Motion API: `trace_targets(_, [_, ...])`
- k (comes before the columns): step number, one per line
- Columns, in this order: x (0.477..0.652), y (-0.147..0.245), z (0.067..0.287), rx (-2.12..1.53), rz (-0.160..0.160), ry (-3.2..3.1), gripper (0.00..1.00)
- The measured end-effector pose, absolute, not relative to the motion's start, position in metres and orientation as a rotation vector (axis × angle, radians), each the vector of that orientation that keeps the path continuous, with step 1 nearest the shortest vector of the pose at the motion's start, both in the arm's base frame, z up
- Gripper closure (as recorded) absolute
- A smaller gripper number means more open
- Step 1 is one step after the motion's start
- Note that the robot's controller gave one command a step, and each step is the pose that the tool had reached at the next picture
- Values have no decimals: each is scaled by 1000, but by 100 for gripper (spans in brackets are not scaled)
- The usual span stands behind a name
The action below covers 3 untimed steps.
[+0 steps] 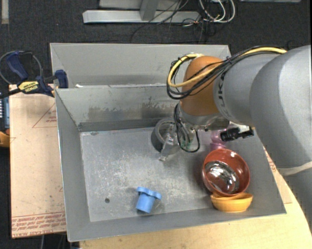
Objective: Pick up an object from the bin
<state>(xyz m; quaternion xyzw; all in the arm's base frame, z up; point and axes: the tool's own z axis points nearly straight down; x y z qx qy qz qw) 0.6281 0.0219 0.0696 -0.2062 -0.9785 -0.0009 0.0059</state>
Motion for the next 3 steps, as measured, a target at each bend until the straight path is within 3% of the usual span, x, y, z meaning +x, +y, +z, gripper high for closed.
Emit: trace_targets(3, [628,22,103,-641,-3,-3066,100])
